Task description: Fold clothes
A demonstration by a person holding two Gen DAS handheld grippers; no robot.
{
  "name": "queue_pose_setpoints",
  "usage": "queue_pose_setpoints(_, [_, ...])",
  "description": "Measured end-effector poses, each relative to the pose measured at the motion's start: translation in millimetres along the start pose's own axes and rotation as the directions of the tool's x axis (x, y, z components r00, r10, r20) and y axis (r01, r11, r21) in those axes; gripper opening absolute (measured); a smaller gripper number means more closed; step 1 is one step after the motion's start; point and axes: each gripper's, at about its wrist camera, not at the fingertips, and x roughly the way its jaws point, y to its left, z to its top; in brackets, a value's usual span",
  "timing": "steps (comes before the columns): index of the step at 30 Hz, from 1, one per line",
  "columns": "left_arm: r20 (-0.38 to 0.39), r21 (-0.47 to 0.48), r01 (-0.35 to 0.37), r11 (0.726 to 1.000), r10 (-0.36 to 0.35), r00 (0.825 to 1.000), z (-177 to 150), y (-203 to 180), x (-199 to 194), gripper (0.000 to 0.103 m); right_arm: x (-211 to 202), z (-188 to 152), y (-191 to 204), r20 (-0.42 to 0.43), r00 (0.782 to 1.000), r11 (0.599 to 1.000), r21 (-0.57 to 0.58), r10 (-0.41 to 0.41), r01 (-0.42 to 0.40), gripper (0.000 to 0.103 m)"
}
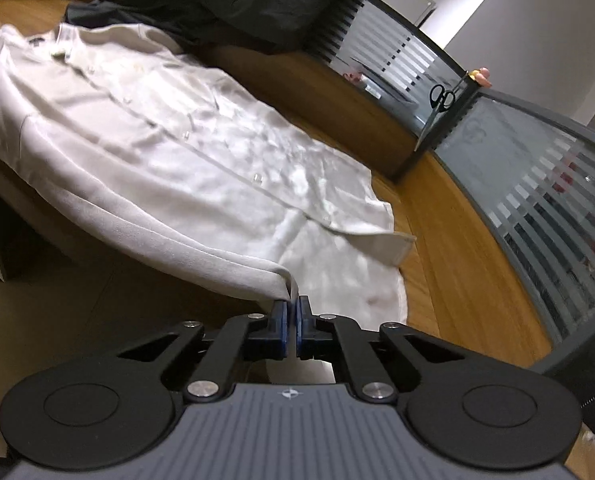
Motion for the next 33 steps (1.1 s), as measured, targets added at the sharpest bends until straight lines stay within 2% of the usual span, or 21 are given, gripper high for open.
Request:
queue_pose_setpoints(6, [0.041,0.013,-0.05,0.999,0.05,0.998,19.5,0.9,14.3,0.003,16.1,40.2,-22.5,-0.042,0.999,0.996,-0.078,0.034,-0.037,0.003])
queue_pose_setpoints(10, [0.042,0.018,-0.078,0.997,0.077,0.996,37.0,7.1,34.3,0.003,45.9,67.1,-35.3,-0.087,0.995,0.988,-0.144,0.051,-0.064,0.003])
queue_pose_setpoints(18, [-0.06,0.013,-0.128,0.992,0.128,0.99,75.0,28.3,95.6,0.003,118.0,100.2,-39.3,-0.176,0.978,0.964,-0.216,0.116,-0.153,0.002])
queue_pose_setpoints(25, [-0.141,-0.014,-0.153,0.988,0.149,0.979,95.2,43.1,134.7,0.003,167.8,114.2,-39.6,-0.277,0.942,0.939,-0.229,0.188,-0.255,0.003])
queue_pose_setpoints(33, [-0.173,0.018,-0.14,0.99,0.141,0.975,115.4,41.3,159.8,0.003,186.7,114.9,-42.0,-0.374,0.899,0.904,-0.262,0.229,-0.339,0.003])
